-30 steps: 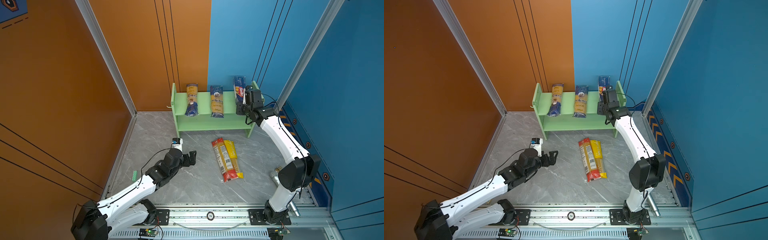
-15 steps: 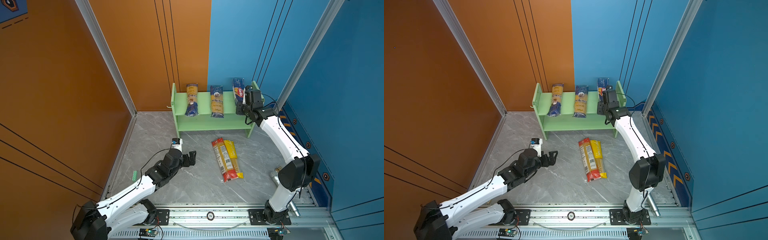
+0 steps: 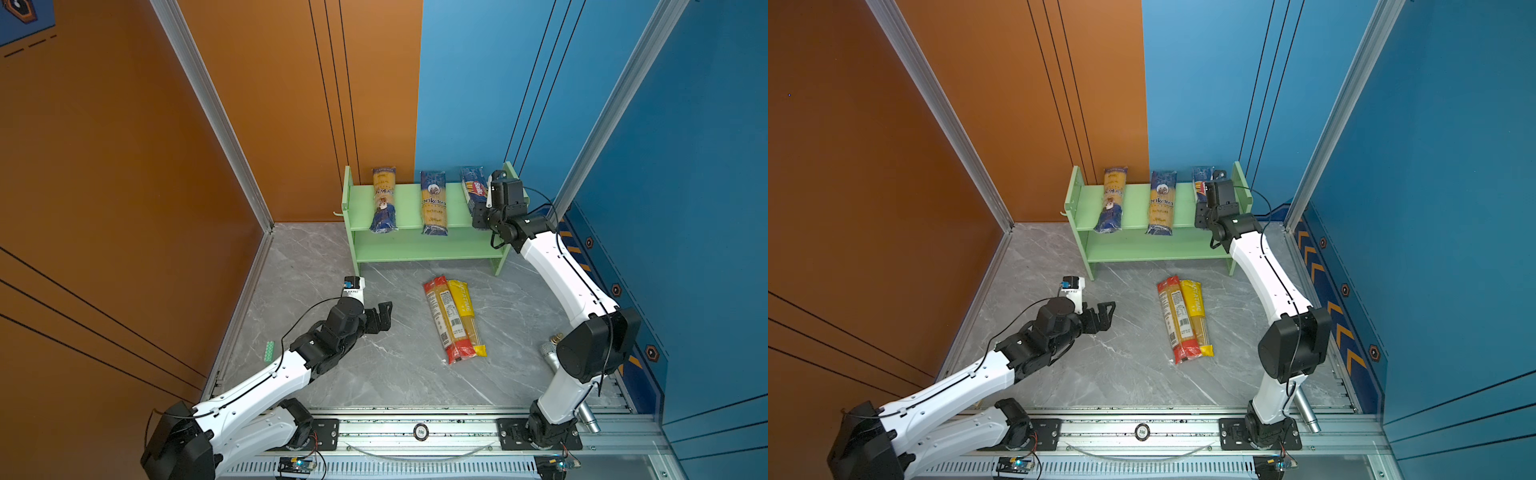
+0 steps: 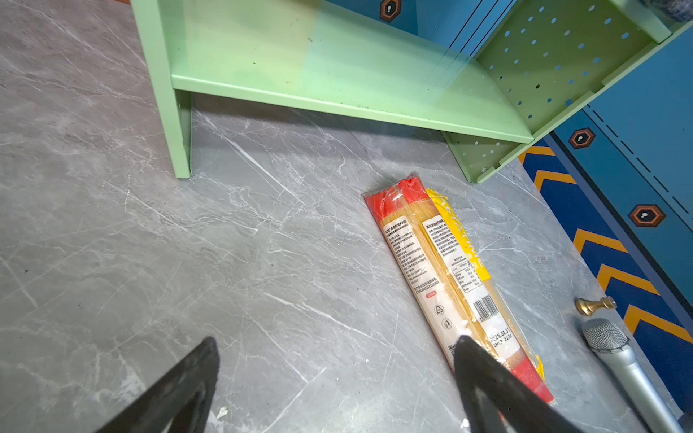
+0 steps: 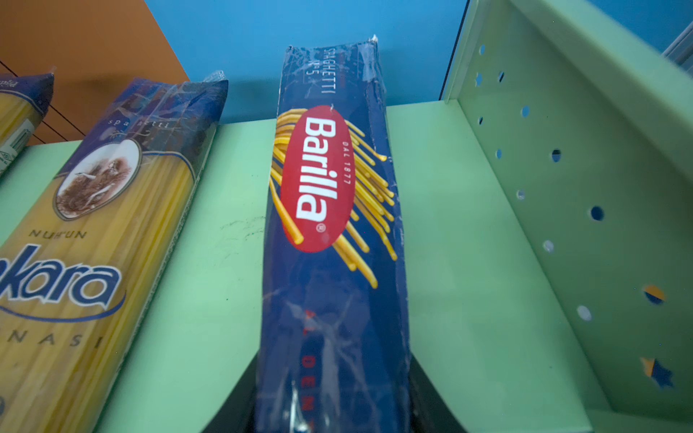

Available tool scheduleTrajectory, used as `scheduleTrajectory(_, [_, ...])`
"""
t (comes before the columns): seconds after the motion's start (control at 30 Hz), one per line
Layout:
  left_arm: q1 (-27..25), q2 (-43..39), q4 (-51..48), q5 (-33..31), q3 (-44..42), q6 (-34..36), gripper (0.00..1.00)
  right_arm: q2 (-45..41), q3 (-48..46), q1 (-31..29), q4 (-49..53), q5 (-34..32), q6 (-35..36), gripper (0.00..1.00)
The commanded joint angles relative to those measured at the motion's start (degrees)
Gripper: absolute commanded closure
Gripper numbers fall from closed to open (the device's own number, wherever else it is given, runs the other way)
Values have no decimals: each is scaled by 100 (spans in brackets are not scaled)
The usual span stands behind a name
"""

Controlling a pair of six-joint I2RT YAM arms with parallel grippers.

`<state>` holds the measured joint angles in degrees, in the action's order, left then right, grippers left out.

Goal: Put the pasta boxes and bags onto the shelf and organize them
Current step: 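Open the right gripper and release the Barilla box on the shelf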

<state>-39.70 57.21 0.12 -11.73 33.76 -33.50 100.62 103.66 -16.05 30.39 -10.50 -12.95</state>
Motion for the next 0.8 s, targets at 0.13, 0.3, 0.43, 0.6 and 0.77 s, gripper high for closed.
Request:
scheduleTrajectory(0.13, [58, -79, -109, -19, -69, 1, 2, -56, -199, 67, -209, -58, -71, 54])
scheduleTrajectory(0.3, [55, -53, -104, -15, -65, 2, 2, -42, -195, 66, -209, -73, -80, 52])
scheduleTrajectory(0.43, [59, -26, -90, 0, -58, 5, 2, -43, -208, 73, -209, -110, -130, 50])
scheduleTrajectory(0.6, [69, 7, -65, 1, -38, 13, 2, -34, -206, 76, -208, -94, -150, 47])
scheduleTrajectory(0.77, [73, 24, -58, 15, -36, 10, 2, -64, -205, 74, -205, -101, -151, 43])
